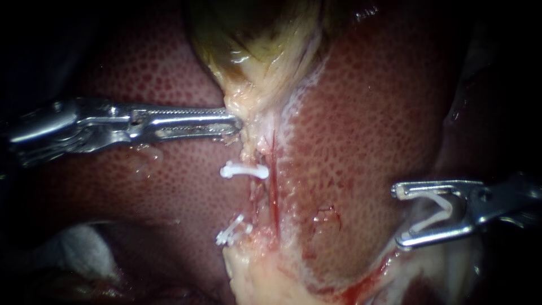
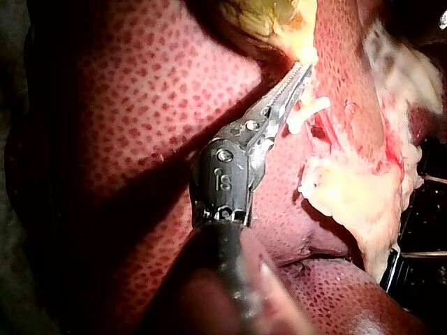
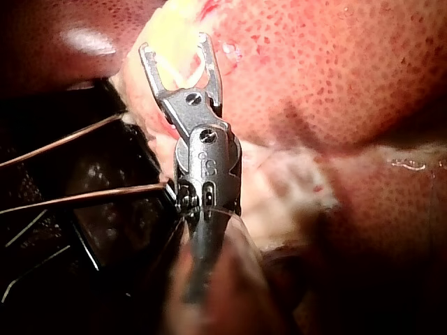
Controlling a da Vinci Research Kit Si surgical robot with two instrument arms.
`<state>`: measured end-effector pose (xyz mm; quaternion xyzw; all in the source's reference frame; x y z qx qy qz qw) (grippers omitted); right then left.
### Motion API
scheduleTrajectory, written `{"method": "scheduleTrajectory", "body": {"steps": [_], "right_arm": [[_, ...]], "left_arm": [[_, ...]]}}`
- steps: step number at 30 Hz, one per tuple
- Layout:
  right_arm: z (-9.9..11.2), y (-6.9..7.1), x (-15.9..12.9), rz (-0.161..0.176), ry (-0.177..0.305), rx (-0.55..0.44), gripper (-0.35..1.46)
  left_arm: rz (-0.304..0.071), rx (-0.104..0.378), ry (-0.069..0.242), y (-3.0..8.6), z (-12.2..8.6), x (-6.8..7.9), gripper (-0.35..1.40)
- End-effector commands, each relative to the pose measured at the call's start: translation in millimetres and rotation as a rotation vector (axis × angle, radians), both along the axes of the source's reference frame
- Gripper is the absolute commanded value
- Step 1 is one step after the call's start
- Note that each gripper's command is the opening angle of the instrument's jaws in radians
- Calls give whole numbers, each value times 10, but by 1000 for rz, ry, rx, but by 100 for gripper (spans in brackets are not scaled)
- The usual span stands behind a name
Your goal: Clipping first clip right tube
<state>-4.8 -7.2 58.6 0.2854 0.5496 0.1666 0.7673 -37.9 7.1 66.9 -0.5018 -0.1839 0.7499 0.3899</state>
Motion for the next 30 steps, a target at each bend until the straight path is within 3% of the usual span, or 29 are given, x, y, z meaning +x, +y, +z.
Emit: {"method": "scheduleTrajectory", "body": {"steps": [1, 4, 9, 13, 18, 21, 30], "right_arm": [[0, 0, 0, 0, 0, 0, 49], [1, -1, 1, 0, 0, -1, 49], [2, -2, 2, 0, 0, -2, 49], [2, -3, 2, -2, 1, -8, 49], [2, -3, 2, -2, 1, -8, 49], [2, -3, 2, -2, 1, -8, 49], [3, -2, 4, 0, 1, -8, 49]], "left_arm": [[1, 0, -1, 0, -1, 1, -35], [2, 8, -5, 2, -4, 7, -35], [-4, 13, -2, 13, -20, 33, -35], [-42, 23, 5, 36, -43, 62, -35], [-78, -14, -2, 63, -71, 95, -35], [-88, -18, 0, 67, -77, 102, -35], [-90, -18, 2, 65, -79, 103, -35]]}}
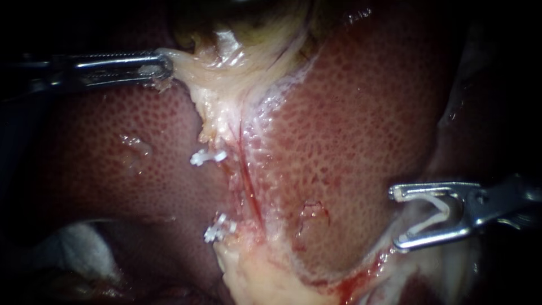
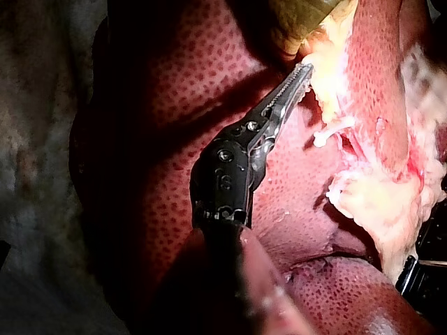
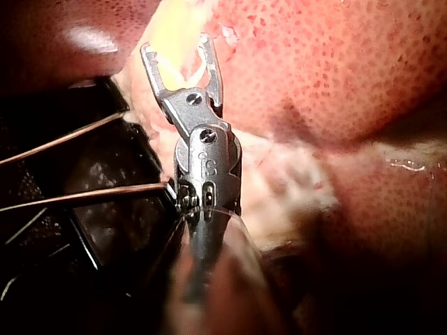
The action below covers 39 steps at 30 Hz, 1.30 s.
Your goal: Clipping first clip right tube
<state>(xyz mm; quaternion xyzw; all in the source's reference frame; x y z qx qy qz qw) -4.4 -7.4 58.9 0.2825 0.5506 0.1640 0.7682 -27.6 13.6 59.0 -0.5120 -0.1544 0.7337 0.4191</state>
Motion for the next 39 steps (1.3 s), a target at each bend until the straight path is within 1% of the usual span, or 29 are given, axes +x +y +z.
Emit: {"method": "scheduleTrajectory", "body": {"steps": [1, 6, 10, 14, 20, 23, 29, 31, 39], "right_arm": [[0, 0, 2, 1, -1, 0, 49], [5, 2, 14, 9, -7, 5, 49], [15, 1, 30, 23, -16, 17, 49], [31, -3, 51, 37, -26, 25, 49], [66, -12, 94, 52, -36, 39, 50], [80, -15, 112, 48, -33, 43, 50], [108, -24, 145, 51, -37, 61, 50], [117, -25, 155, 53, -35, 63, 50], [150, -28, 186, 38, -59, 78, 50]], "left_arm": [[-1, -1, 0, 0, 0, 0, -35], [-1, -1, 1, -2, -3, 0, -35], [-2, -1, 1, -3, -4, 0, -35], [-3, -1, 2, -3, -4, -1, -35], [-4, -1, 3, -4, -4, -2, -35], [-5, -2, 4, -5, -5, -3, -35], [-8, -2, 7, -6, -7, -4, -35], [-7, -2, 5, -6, -7, -5, -35], [-8, -2, 6, -7, -9, -6, -35]]}}
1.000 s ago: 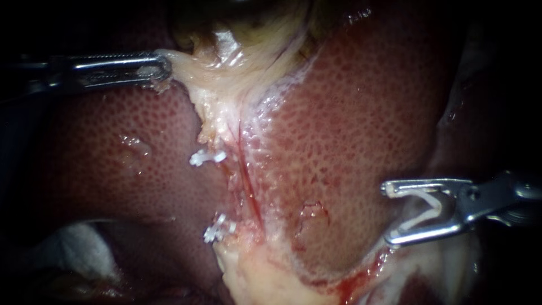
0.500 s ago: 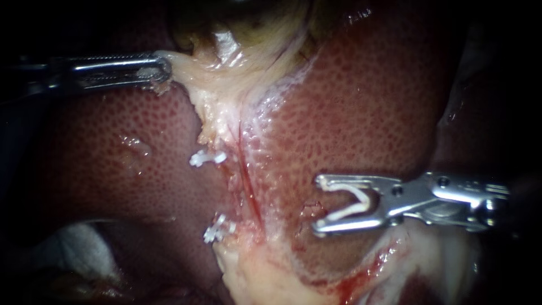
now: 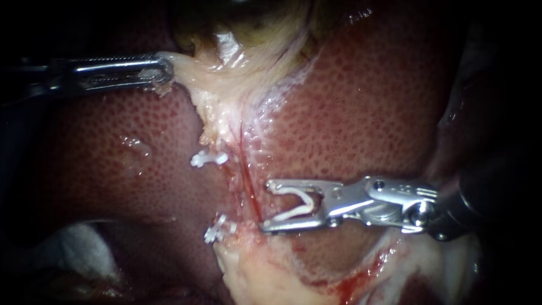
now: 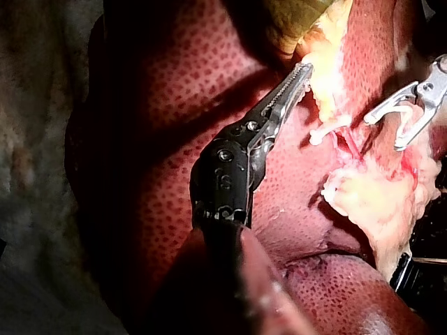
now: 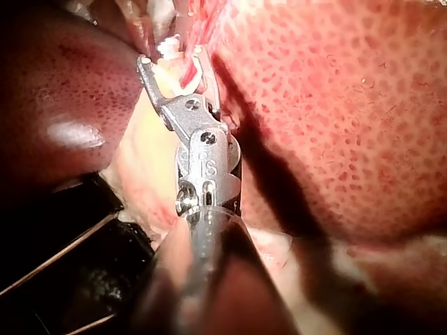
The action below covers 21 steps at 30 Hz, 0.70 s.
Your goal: Clipping first clip right tube
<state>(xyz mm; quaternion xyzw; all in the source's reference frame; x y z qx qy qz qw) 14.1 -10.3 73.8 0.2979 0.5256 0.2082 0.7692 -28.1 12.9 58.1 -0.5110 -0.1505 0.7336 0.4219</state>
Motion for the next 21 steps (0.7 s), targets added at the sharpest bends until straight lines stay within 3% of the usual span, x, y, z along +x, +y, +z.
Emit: {"method": "scheduleTrajectory", "body": {"steps": [1, 12, 21], "right_arm": [[6, 1, 4, 0, -10, 1, 50], [33, 12, 11, 3, -24, 5, 50], [46, 3, 18, -3, -29, 22, 50]], "left_arm": [[0, 0, 1, 0, 0, 0, -35], [1, -5, 2, 0, -1, -1, -35], [3, -4, 1, -1, -2, -2, -35]]}}
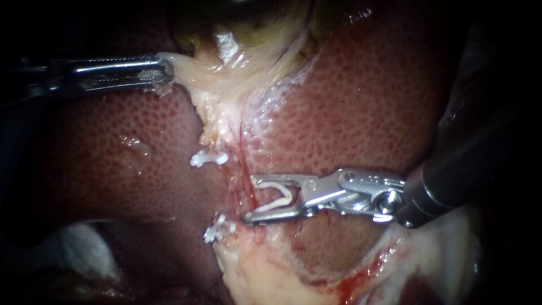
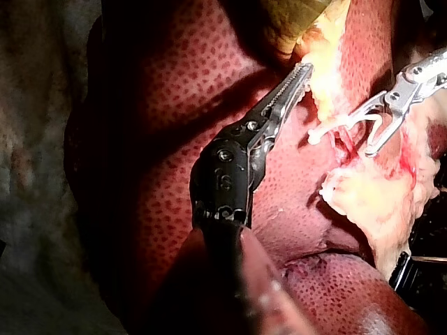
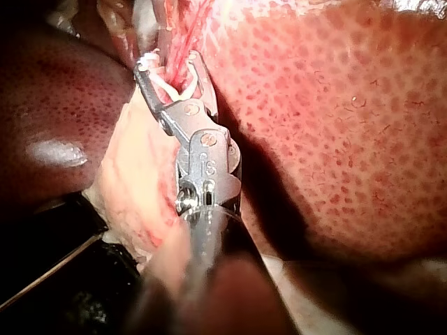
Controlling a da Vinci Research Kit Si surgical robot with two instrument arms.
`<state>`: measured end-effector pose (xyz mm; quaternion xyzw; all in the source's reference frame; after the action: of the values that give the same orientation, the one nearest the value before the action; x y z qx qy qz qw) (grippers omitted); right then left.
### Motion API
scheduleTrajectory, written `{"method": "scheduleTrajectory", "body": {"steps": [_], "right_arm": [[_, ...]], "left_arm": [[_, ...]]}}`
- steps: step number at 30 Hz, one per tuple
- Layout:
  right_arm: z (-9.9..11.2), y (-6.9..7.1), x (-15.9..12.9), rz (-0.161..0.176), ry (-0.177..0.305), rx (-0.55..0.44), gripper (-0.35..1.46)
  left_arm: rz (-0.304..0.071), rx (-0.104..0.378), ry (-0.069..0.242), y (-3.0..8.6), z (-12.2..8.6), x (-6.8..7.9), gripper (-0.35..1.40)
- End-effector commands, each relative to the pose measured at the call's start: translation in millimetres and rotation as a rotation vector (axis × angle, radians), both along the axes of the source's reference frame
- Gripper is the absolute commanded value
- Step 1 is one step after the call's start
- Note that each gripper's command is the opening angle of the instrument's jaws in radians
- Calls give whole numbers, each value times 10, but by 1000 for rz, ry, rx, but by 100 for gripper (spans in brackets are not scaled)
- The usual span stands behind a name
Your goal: Clipping first clip right tube
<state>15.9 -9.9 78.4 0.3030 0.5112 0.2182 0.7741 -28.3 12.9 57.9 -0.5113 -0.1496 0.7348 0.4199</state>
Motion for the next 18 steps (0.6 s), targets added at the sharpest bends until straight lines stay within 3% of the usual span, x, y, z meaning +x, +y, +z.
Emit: {"method": "scheduleTrajectory", "body": {"steps": [1, 9, 18], "right_arm": [[1, -3, 2, -4, 2, 6, 50], [12, -23, 13, -63, 31, 59, 48], [10, -24, 13, -98, 46, 93, 44]], "left_arm": [[0, 0, 0, 0, 0, -1, -35], [-1, -1, 1, -1, 1, -1, -35], [-1, -1, 1, -1, 1, -2, -35]]}}
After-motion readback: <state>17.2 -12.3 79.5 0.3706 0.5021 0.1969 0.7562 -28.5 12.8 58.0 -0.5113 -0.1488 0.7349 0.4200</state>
